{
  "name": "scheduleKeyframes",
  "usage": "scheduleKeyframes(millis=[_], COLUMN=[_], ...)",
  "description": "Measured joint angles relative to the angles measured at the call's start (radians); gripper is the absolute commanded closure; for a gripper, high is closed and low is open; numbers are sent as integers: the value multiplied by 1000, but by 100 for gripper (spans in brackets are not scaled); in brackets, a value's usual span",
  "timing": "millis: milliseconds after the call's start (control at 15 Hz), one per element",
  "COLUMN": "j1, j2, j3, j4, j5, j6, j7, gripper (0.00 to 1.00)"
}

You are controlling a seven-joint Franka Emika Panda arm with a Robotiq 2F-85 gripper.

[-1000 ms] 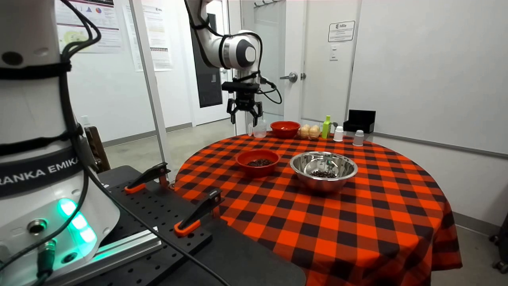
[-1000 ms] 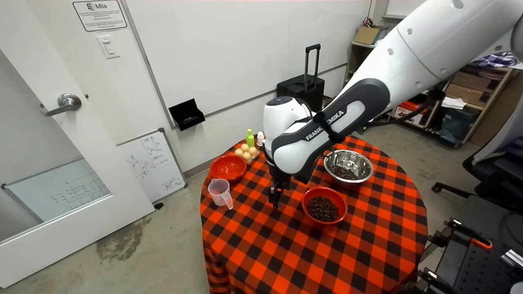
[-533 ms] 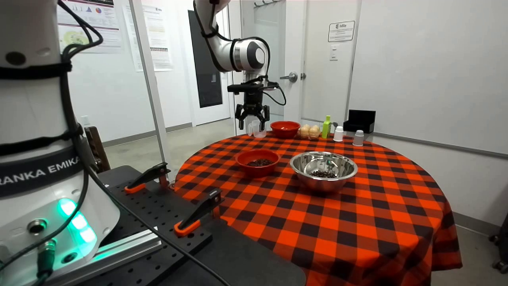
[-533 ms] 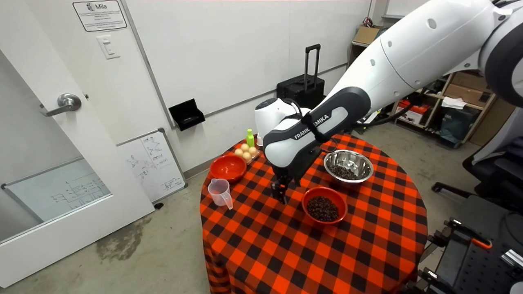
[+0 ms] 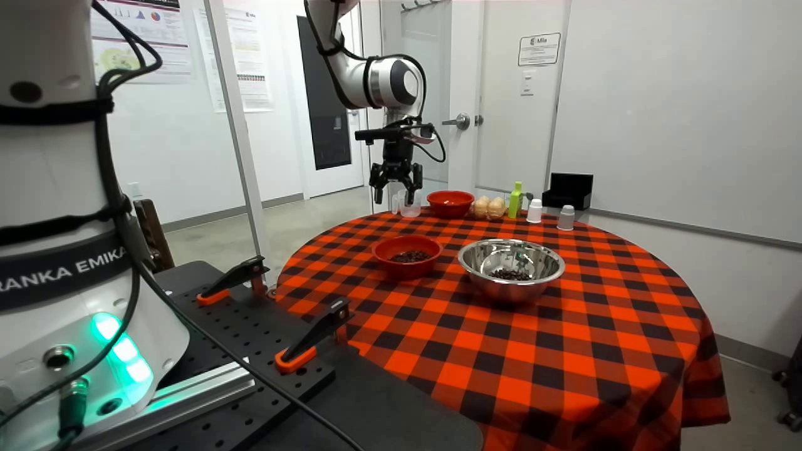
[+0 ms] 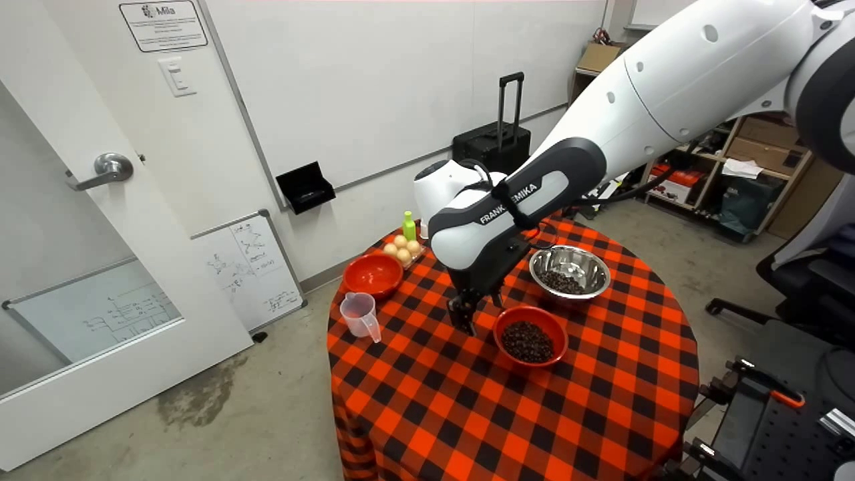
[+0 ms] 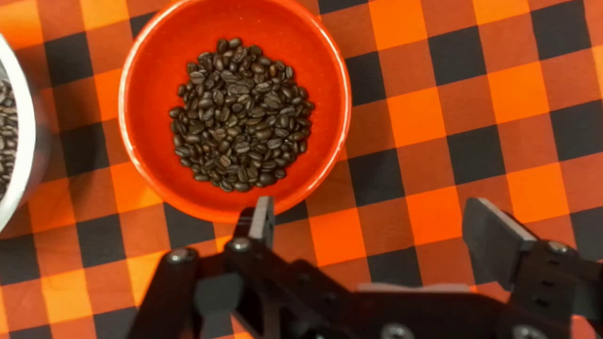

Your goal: Pour some of the things in the red bowl into the metal bowl

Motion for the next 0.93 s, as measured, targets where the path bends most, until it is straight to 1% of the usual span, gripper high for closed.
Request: scheduleKeyframes(millis=[467,933], j1=[-65,-61], j2=[54,131], j3=[-16,16], j4=[-13,7], j5=[14,48], j6=[87,106], j7=[17,17], gripper=[0,0])
